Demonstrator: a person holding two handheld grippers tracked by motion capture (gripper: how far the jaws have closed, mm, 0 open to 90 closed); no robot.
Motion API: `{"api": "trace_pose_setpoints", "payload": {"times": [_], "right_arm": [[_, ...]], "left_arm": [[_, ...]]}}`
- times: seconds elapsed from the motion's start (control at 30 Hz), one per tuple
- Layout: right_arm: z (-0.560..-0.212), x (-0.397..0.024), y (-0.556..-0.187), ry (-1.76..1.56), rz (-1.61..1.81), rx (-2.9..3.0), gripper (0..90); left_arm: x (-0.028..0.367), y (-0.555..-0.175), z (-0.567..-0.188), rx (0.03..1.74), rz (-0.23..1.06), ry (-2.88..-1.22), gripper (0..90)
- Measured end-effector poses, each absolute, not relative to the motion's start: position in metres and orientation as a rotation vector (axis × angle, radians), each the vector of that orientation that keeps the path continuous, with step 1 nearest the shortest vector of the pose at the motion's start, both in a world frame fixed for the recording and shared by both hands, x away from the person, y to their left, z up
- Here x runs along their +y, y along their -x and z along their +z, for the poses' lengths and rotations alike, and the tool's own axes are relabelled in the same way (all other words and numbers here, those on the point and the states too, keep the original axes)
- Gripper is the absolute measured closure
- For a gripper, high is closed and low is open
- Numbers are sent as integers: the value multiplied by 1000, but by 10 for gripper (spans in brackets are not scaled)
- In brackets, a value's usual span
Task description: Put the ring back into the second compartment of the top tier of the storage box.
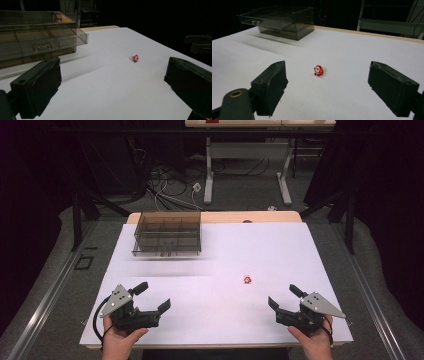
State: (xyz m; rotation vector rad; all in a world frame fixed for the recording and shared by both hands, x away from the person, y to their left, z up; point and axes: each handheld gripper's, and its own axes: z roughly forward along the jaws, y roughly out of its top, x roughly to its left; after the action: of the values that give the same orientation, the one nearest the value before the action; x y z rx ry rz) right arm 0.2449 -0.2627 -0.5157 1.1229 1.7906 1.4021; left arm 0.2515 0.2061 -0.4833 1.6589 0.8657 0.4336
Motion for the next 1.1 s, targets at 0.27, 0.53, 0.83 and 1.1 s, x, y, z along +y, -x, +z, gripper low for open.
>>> {"api": "trace_pose_setpoints", "payload": {"times": [0.27, 0.53, 0.83, 1.1], "right_arm": [[-516, -265, -244, -1147, 1406, 1789, 148], [-516, -268, -244, -1155, 1402, 1780, 148], [-516, -270, -245, -1174, 1406, 1779, 149], [-517, -272, -246, -1197, 1404, 1773, 149]], "left_arm": [[191, -258, -475, 835, 434, -1710, 12], [176, -270, -471, 829, 391, -1766, 32], [167, -279, -462, 821, 368, -1800, 32], [158, -290, -451, 809, 367, -1844, 39]]}}
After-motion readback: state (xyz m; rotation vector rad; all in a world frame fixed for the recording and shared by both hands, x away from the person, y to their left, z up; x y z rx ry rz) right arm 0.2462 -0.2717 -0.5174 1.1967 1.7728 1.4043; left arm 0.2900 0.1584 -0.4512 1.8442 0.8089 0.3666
